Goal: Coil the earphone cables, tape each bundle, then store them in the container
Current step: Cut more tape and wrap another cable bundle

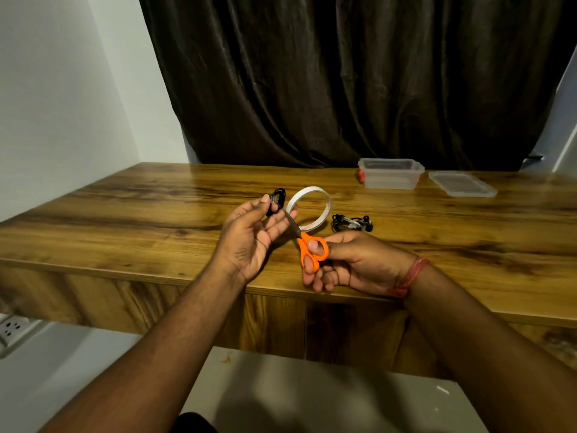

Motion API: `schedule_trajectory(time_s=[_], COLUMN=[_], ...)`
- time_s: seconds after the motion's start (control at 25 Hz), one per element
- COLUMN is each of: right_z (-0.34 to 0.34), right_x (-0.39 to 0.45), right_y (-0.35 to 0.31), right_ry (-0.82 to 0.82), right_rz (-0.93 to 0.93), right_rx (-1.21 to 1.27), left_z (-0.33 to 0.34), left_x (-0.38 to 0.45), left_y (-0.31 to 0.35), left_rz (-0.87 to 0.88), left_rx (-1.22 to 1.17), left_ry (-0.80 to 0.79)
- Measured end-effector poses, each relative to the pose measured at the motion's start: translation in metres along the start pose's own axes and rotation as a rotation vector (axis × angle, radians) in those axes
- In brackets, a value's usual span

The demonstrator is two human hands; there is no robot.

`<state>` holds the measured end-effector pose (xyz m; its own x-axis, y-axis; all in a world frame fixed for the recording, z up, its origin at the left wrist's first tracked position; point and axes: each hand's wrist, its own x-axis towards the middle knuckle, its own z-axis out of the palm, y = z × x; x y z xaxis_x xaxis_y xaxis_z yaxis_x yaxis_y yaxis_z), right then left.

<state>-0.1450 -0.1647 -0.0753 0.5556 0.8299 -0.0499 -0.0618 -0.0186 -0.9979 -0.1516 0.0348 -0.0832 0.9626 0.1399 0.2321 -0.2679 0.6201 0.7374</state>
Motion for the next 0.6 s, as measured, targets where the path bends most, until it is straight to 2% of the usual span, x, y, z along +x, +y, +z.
schedule_trajectory(time_s=[0.12,0.2,0.24,0.36,0.4,0.52,0.6], right_z=[-0.006,-0.018,-0.029,-0.083,-0.098,-0.125,-0.130], right_x=[-0.022,-0.049,-0.063,-0.104,-0.114,-0.134,-0.136], right_y=[-0.001,-0.010,-0.016,-0.029,-0.031,-0.034,-0.038], right_ry=[0.057,0.245,0.363,0.651,0.733,0.861,0.831], right_rz=[0.071,0.158,0.211,0.497,0.580,0.640,0.663], right_rx=[-0.125,-0.250,-0.402,-1.161,-1.268,-1.152,-1.147], left_z=[0.000,0.000,0.000,0.001,0.002,0.003,0.004], left_x=[-0.001,-0.001,-0.001,-0.001,-0.001,-0.002,-0.003], left_y=[0.001,0.001,0.001,0.000,0.000,0.000,0.000], left_rz=[-0.009,-0.016,-0.018,-0.018,-0.021,-0.026,-0.026], left_rx=[-0.033,-0.044,-0.043,-0.029,-0.022,-0.004,0.017], left_ry=[-0.014,-0.021,-0.022,-0.025,-0.026,-0.027,-0.031])
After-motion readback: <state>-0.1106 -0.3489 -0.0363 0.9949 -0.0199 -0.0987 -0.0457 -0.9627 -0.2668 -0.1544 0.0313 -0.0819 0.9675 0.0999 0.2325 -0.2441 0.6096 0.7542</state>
